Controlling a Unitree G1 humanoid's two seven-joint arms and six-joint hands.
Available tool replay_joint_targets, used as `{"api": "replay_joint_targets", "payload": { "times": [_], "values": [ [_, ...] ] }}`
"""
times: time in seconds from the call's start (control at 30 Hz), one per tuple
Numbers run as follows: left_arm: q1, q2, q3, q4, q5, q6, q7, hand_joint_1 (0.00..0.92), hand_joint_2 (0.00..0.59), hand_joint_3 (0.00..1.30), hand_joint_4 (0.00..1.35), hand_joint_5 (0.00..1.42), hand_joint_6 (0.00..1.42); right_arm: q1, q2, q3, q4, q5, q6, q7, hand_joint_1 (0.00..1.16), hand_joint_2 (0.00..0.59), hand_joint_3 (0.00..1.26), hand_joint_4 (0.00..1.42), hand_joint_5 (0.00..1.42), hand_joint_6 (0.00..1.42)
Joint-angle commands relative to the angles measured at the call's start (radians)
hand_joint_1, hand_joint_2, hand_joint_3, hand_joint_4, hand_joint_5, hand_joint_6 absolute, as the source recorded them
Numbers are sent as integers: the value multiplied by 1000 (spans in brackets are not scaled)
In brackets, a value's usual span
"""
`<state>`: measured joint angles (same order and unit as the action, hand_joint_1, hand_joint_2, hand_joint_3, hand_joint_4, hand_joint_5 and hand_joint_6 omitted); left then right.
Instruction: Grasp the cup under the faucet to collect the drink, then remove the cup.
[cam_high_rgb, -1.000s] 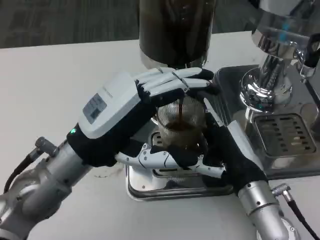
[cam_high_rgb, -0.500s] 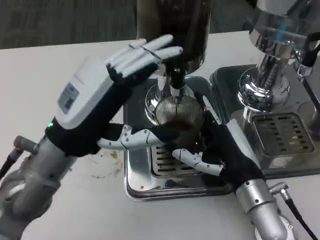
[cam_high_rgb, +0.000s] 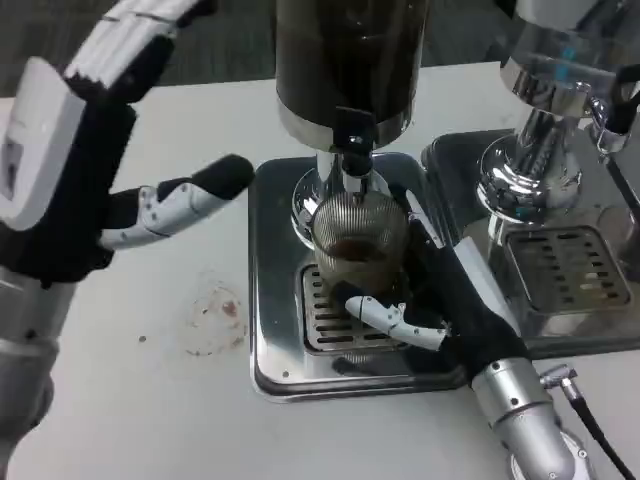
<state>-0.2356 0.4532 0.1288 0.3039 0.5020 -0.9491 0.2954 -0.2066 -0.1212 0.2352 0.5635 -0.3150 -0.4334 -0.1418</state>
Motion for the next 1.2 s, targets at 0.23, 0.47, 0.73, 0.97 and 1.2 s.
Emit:
{"api": "replay_joint_targets", "payload": {
  "times": [0.23, 0.47, 0.73, 0.97, 1.2],
  "values": [
    [132, 47, 64, 75, 13, 44, 51, 0, 151, 209, 29, 243, 152, -31, 8, -2, 51, 1, 9, 22, 652, 177, 0, 0, 0, 115],
    [197, 63, 47, 136, 13, 75, 49, 0, 151, 182, 19, 236, 142, -67, 21, -8, 109, 17, 0, 33, 655, 176, 0, 0, 0, 113],
    [237, 84, 30, 153, 17, 106, 49, 0, 151, 172, 16, 229, 141, -131, 53, -13, 221, 33, -30, 41, 672, 170, 0, 0, 0, 127],
    [267, 79, -6, 172, 28, 114, 56, 0, 159, 166, 12, 228, 141, -163, 58, -12, 279, 29, -44, 44, 748, 165, 0, 0, 0, 158],
    [291, 69, -52, 187, 34, 113, 62, 0, 160, 166, 7, 227, 141, -177, 58, -6, 306, 22, -47, 50, 835, 160, 0, 10, 47, 236]
  ]
}}
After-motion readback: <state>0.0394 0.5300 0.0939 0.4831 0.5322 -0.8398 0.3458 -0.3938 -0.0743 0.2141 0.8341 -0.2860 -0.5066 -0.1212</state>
